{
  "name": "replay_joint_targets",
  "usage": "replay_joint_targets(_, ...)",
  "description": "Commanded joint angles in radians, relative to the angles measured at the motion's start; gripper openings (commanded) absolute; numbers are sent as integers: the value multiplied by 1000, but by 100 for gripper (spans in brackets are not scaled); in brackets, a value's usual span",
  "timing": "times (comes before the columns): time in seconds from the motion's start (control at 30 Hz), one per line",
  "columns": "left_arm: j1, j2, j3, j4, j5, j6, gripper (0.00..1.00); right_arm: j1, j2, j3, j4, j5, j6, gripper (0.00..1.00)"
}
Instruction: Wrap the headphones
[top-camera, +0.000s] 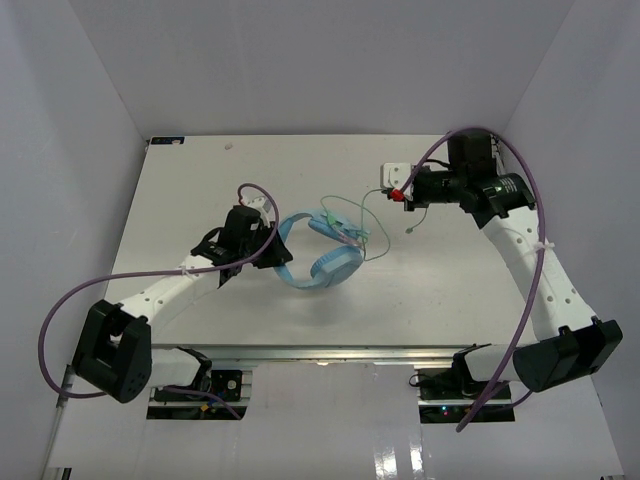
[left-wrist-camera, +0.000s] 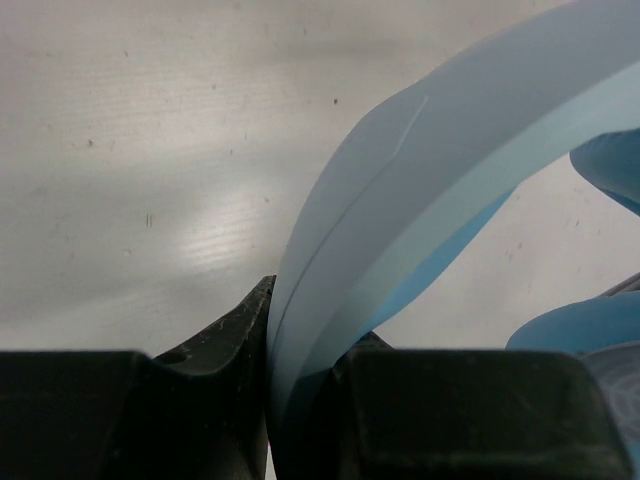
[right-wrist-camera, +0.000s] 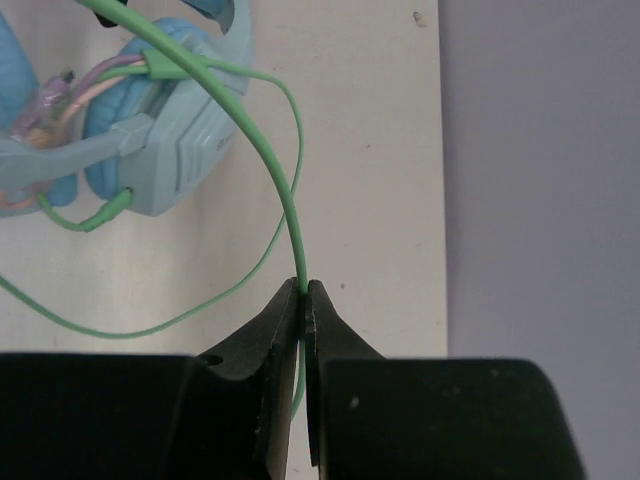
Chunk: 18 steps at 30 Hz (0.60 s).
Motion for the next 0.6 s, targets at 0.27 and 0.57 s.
replay_joint_targets(0.27,80,70,201,272,120,-259,0,74,-174,6,-82,67,-284,8)
replay_joint_targets(0.57,78,219,336,336,183,-372,0,268,-186,61,-57,245,-340,8)
